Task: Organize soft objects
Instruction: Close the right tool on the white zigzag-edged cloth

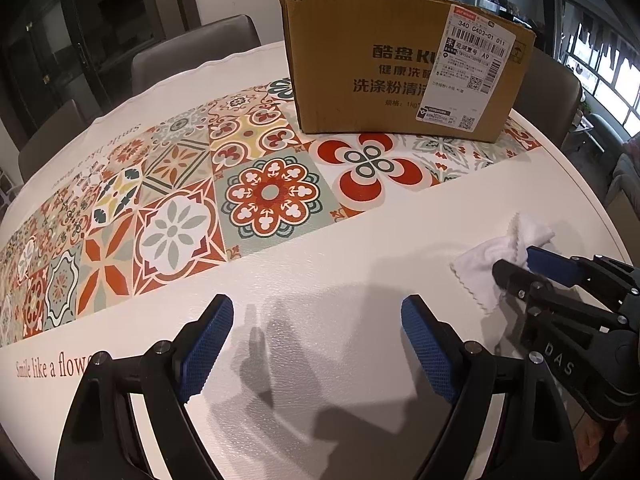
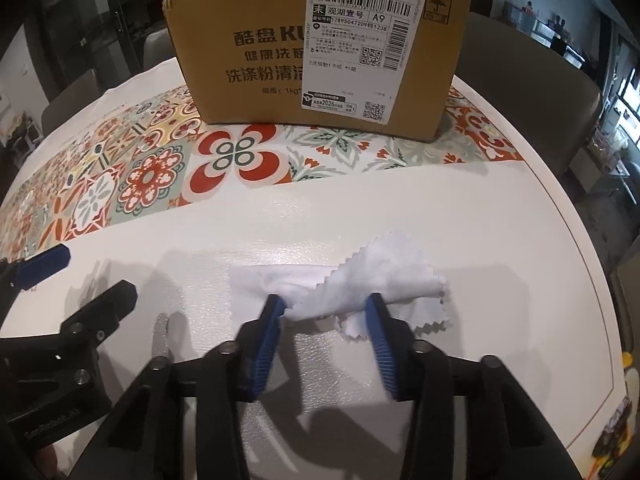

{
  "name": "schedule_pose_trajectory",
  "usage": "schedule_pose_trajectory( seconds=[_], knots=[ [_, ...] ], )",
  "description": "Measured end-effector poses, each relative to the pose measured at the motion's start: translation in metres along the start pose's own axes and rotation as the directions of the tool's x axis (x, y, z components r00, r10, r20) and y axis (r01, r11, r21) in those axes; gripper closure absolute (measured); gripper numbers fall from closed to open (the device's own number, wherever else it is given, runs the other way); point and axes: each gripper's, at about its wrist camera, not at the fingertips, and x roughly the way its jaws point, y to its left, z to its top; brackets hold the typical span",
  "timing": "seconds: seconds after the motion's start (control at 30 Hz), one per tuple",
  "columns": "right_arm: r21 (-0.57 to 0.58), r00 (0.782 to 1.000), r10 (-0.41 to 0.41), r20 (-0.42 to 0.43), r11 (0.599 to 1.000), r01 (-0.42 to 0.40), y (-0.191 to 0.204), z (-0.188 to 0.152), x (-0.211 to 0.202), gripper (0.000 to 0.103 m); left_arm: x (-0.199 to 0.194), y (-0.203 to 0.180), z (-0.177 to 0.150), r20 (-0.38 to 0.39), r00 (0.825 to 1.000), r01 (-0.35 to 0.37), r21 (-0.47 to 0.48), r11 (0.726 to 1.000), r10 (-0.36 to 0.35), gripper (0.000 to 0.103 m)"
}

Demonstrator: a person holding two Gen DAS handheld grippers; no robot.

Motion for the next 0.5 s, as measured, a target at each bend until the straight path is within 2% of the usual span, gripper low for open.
schedule_pose_trajectory(
  seconds=[0.13,0.27,0.5],
  knots=[
    [0.005,1.0,0.015,0.008,1.0,-0.015,-0.003,0.0,-0.002,0.088,-0.002,-0.002,0.001,0.005,1.0,0.0,0.005,1.0,0.0,0.017],
    [0.018,0.999,0.031,0.017,0.999,-0.031,-0.005,0.0,-0.003,0.092,-0.005,-0.003,0.001,0.015,1.0,0.0,0.012,1.0,0.0,0.017],
    [0.037,0.997,0.048,0.057,0.998,-0.05,-0.006,0.0,-0.017,0.093,-0.016,-0.005,0.005,0.043,0.999,0.0,0.022,1.0,-0.001,0.016]
  ],
)
